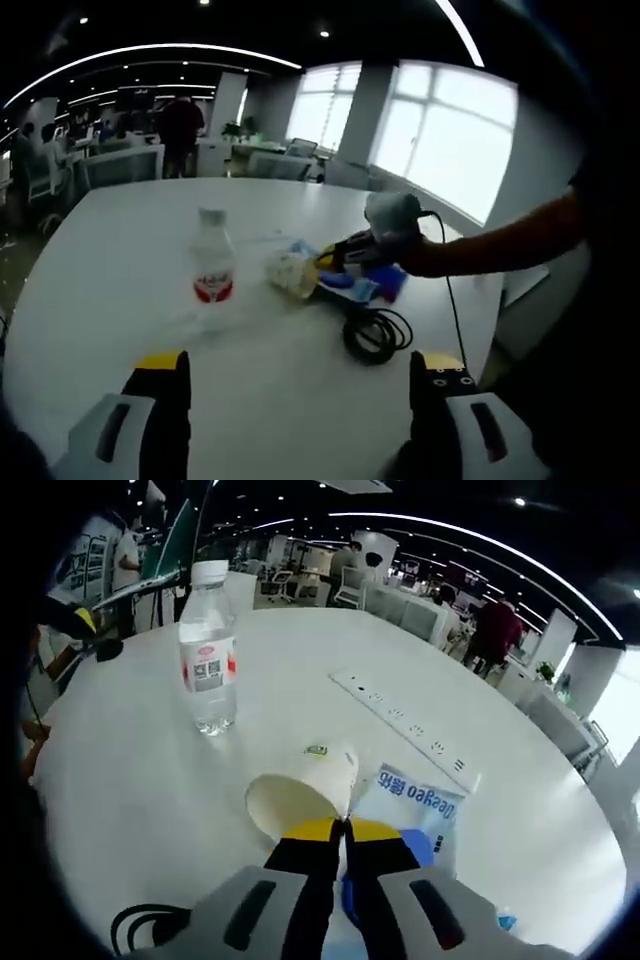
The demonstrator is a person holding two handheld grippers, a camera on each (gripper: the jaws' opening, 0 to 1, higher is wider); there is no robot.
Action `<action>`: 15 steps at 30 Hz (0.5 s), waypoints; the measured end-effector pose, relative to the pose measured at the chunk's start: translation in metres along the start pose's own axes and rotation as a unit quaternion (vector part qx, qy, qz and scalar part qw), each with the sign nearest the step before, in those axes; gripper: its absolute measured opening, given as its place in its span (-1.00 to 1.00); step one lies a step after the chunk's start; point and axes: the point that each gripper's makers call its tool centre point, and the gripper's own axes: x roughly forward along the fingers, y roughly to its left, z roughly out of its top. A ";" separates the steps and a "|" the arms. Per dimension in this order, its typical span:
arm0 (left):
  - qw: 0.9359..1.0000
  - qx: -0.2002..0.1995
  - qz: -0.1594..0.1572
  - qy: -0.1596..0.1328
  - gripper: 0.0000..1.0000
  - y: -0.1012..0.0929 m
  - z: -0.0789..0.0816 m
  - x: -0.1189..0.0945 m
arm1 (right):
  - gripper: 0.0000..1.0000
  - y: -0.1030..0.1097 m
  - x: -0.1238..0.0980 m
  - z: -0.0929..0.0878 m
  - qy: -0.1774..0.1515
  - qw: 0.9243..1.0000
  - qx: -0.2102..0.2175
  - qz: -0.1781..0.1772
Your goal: Arrange the tabletop items into an orderly group along one side of the table until the central work area is clear of visible clutter.
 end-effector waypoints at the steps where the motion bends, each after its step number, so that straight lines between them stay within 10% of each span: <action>1: 1.000 0.000 -0.002 0.001 0.78 -0.001 0.000 0.001 | -1.00 -0.001 -0.002 0.001 -0.004 1.000 0.003 -0.002; 15: 1.000 0.015 -0.016 0.003 0.75 -0.009 -0.002 0.004 | -1.00 0.010 -0.021 0.021 -0.009 0.997 0.070 0.032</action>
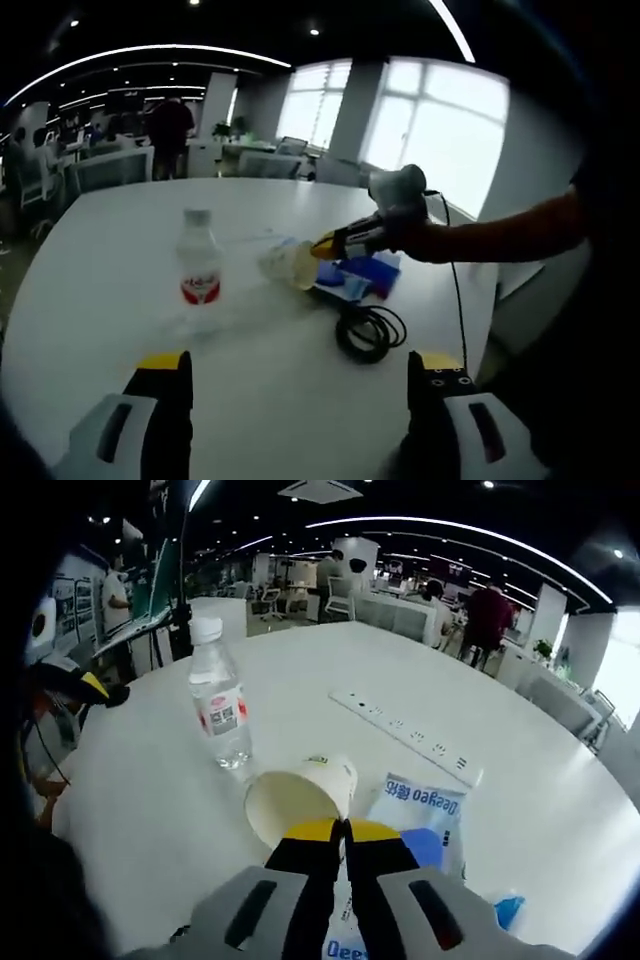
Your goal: Arrange the tabletop items into an orderly group along one side of the table until the central work area is clear of visible clutter.
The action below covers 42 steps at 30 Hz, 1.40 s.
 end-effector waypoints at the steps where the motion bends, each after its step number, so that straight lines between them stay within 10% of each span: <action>1: 1.000 0.002 0.000 0.001 0.75 0.000 -0.001 0.000 | -1.00 0.004 -0.003 0.003 0.002 1.000 0.007 0.007; 24: 1.000 0.024 0.006 0.012 0.75 -0.004 -0.010 -0.001 | -1.00 0.040 0.009 0.019 0.074 0.980 0.169 0.078; 35: 1.000 0.024 0.003 0.017 0.74 -0.007 -0.015 0.001 | -1.00 0.060 0.011 0.002 0.160 0.939 0.285 0.109; 42: 1.000 0.023 0.000 0.016 0.73 -0.006 -0.017 0.003 | -1.00 0.064 0.014 0.001 0.184 0.925 0.310 0.119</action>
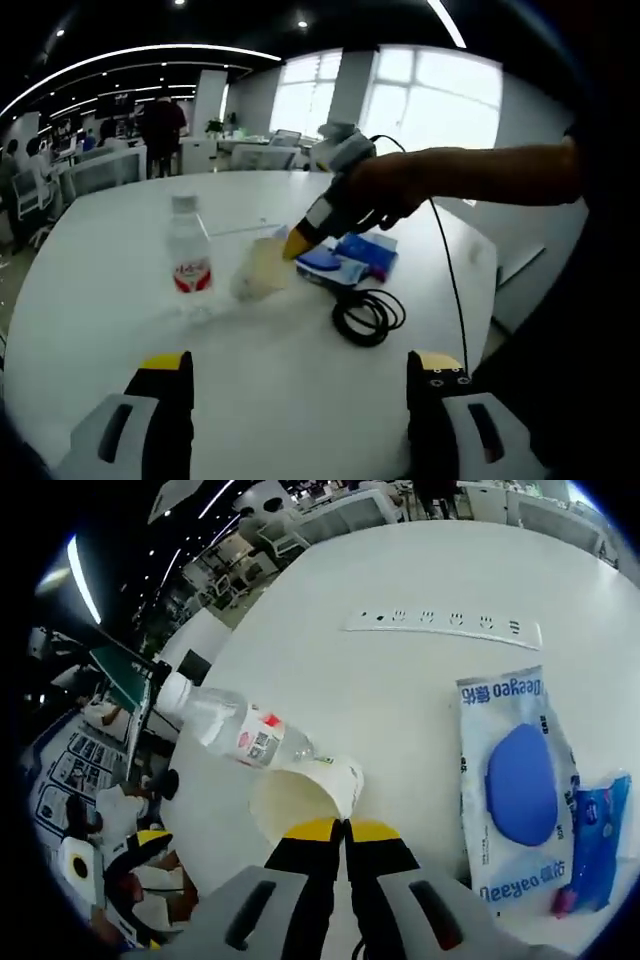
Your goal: Arrange the tabletop items into an orderly group along one side of the table until the central work area is clear of visible clutter.
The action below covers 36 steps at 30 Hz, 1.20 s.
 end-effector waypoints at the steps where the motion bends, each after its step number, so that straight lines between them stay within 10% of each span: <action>1: 1.000 -0.001 0.000 -0.001 0.73 -0.001 0.001 0.000 | -1.00 0.001 0.001 0.001 0.003 1.000 0.004 0.004; 36: 1.000 -0.010 0.002 0.000 0.70 0.005 -0.001 0.001 | -1.00 -0.008 0.018 0.028 -0.031 0.998 0.060 -0.010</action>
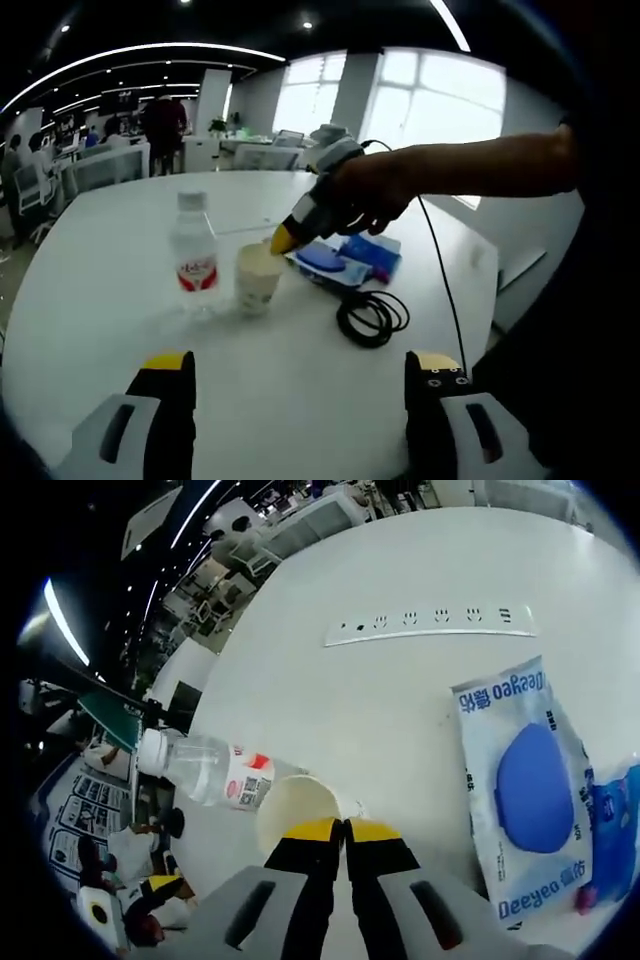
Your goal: Arrange the tabletop items into an orderly group along one side of the table until the central work area is clear of visible clutter.
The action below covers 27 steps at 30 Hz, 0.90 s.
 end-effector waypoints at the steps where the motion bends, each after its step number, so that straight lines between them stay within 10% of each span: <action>1: 1.000 0.000 0.000 0.000 0.70 0.000 0.000 0.000 | -1.00 0.001 0.000 0.001 -0.002 1.000 0.002 0.000; 27: 1.000 0.001 0.004 0.000 0.71 0.000 0.001 -0.001 | -0.96 -0.001 0.010 0.008 -0.019 1.000 0.010 -0.011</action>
